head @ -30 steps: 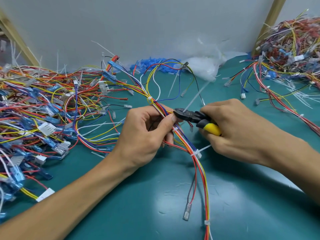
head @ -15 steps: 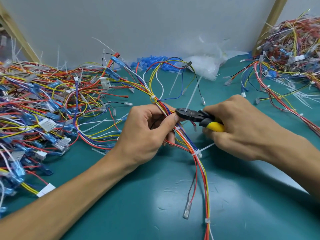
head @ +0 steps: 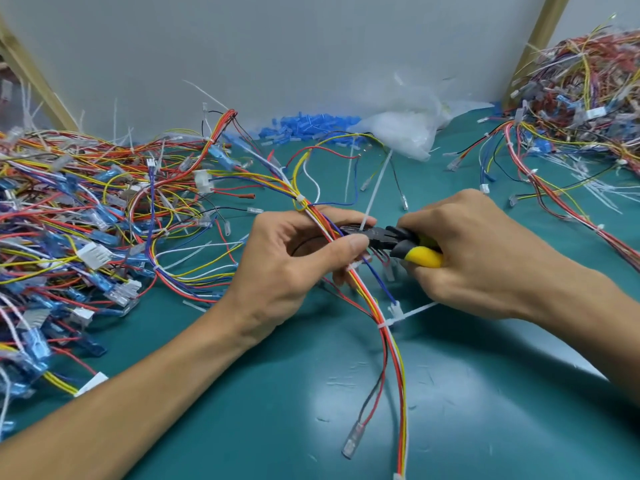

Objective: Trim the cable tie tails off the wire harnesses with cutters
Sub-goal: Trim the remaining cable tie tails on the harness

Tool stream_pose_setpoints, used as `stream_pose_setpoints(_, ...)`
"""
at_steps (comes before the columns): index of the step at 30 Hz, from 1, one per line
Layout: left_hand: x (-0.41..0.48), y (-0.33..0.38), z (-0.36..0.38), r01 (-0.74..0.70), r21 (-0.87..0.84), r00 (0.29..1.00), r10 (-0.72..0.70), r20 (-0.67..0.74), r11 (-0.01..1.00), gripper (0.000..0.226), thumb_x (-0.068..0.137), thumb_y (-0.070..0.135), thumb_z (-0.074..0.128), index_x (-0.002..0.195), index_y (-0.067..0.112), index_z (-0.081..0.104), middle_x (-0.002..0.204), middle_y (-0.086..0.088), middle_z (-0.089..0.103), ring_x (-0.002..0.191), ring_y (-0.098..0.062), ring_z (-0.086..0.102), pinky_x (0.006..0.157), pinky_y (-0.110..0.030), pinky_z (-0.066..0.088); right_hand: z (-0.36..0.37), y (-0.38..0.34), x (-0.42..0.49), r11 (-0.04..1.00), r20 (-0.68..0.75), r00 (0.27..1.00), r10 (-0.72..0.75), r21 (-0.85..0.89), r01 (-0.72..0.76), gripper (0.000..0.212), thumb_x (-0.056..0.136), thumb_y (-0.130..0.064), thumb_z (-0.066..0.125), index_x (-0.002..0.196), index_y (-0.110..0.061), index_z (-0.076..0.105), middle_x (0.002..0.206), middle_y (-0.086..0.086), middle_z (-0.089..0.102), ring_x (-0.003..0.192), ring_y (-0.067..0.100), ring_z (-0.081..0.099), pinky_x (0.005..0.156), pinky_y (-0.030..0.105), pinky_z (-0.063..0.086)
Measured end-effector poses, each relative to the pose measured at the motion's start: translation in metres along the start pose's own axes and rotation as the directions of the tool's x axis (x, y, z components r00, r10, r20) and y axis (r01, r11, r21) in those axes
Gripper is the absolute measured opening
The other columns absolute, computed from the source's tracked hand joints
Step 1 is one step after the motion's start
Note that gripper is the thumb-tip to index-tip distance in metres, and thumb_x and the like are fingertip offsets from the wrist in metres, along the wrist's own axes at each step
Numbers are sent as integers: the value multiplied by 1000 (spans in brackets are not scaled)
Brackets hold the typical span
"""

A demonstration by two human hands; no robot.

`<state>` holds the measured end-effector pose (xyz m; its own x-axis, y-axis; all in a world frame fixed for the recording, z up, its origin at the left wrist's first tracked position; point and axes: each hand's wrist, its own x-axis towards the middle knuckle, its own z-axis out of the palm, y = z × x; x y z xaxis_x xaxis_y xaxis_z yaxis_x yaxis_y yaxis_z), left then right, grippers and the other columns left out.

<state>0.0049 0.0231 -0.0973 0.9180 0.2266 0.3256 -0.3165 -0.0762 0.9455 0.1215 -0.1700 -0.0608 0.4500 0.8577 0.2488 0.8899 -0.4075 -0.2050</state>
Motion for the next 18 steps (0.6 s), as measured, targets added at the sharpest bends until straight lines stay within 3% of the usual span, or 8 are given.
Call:
stream_pose_setpoints(2, 0, 1, 2, -21, 11, 999, 22, -41, 1000, 24, 85, 4, 72, 109, -1, 75, 91, -13, 77, 77, -20, 72, 69, -28, 60, 2, 0, 1, 999, -22, 1000, 6, 34, -5, 15, 82, -21, 64, 73, -16, 52, 65, 2, 48, 65, 33, 46, 58, 50, 44)
stream_pose_setpoints(7, -1, 4, 5, -54, 48, 994, 58, -88, 997, 27, 84, 5, 76, 111, -2, 73, 95, -24, 75, 74, -22, 67, 69, -34, 60, 2, 2, 1, 996, -58, 996, 60, 71, -56, 31, 82, -56, 61, 93, -28, 55, 81, -8, 61, 78, 26, 60, 68, 45, 53)
stream_pose_setpoints(10, -1, 5, 4, -60, 66, 993, 67, -98, 996, 26, 85, 6, 71, 110, 1, 74, 92, -24, 73, 71, -27, 65, 68, -36, 59, -1, 6, 1, 992, -36, 999, 25, 122, -20, 37, 82, -51, 68, 107, -26, 59, 93, -10, 62, 84, 12, 59, 76, 37, 52)
stream_pose_setpoints(13, -1, 6, 3, -68, 70, 992, 75, -100, 995, 24, 86, 6, 70, 110, 4, 74, 89, -25, 72, 70, -28, 65, 68, -42, 58, -3, 10, 2, 991, -29, 999, 30, 133, -26, 39, 81, -46, 76, 110, -23, 65, 96, -9, 64, 87, 9, 60, 79, 33, 50)
stream_pose_setpoints(18, -1, 5, 4, -107, 77, 987, 115, -110, 991, 24, 88, 4, 74, 112, 4, 73, 83, -11, 74, 65, -19, 64, 63, -25, 55, -3, 11, 3, 984, -55, 997, 52, 176, -41, 46, 79, -65, 69, 111, -31, 65, 98, -13, 66, 90, 9, 63, 81, 36, 51)
